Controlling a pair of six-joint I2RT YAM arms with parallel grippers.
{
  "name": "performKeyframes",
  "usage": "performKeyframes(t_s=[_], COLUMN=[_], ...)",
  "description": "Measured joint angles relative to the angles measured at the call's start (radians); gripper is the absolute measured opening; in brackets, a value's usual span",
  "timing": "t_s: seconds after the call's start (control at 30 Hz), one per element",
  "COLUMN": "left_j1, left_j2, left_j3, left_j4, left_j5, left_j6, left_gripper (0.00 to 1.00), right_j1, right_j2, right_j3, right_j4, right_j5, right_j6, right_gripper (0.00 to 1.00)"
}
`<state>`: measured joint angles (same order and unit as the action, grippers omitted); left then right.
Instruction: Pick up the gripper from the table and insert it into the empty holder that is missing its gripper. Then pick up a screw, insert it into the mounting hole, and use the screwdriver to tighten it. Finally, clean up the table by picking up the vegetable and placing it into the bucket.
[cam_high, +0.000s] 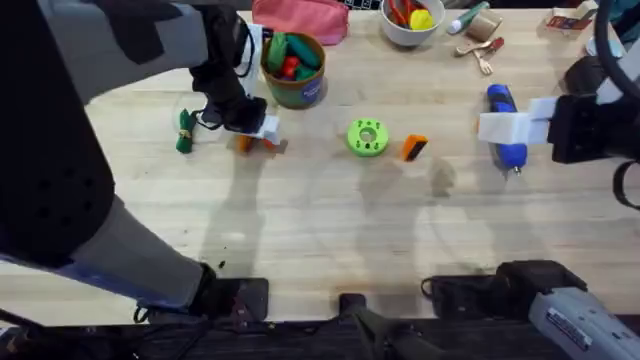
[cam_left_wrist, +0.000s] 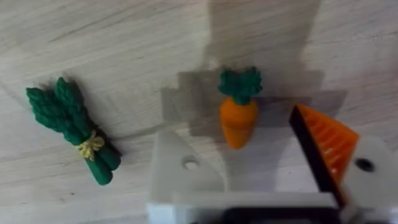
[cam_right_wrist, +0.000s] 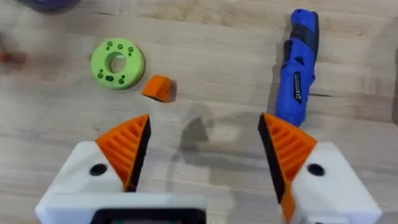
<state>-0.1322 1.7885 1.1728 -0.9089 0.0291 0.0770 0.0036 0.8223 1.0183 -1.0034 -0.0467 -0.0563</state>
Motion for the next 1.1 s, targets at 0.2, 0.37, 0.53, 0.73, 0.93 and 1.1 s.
performKeyframes(t_s=[0.2,0.37,0.53,0.73,0.93,1.1], left_j1=[0.0,0.0,0.0,0.0,0.0,0.0], left_j2=[0.0,0.0,0.0,0.0,-0.049,-0.246], left_j3=[0.0,0.0,0.0,0.0,0.0,0.003], left_j4=[0.0,0.0,0.0,-0.016,-0.029,-0.064], left_j5=[-0.002,-0.003,-0.003,0.005,0.021,0.027], left_j6=[0.006,0.006,0.006,0.006,0.006,0.002], left_gripper=[0.172,0.004,0.004,0.004,0.004,0.004], right_j1=[0.0,0.0,0.0,0.0,0.0,0.0], right_j2=[0.0,0.0,0.0,0.0,0.0,0.0], right_j3=[0.0,0.0,0.0,0.0,0.0,0.0], right_j4=[0.0,0.0,0.0,0.0,0.0,0.0], right_j5=[0.0,0.0,0.0,0.0,0.0,0.0], right_j6=[0.0,0.0,0.0,0.0,0.0,0.0], right_gripper=[0.994,0.994,0.994,0.994,0.994,0.993])
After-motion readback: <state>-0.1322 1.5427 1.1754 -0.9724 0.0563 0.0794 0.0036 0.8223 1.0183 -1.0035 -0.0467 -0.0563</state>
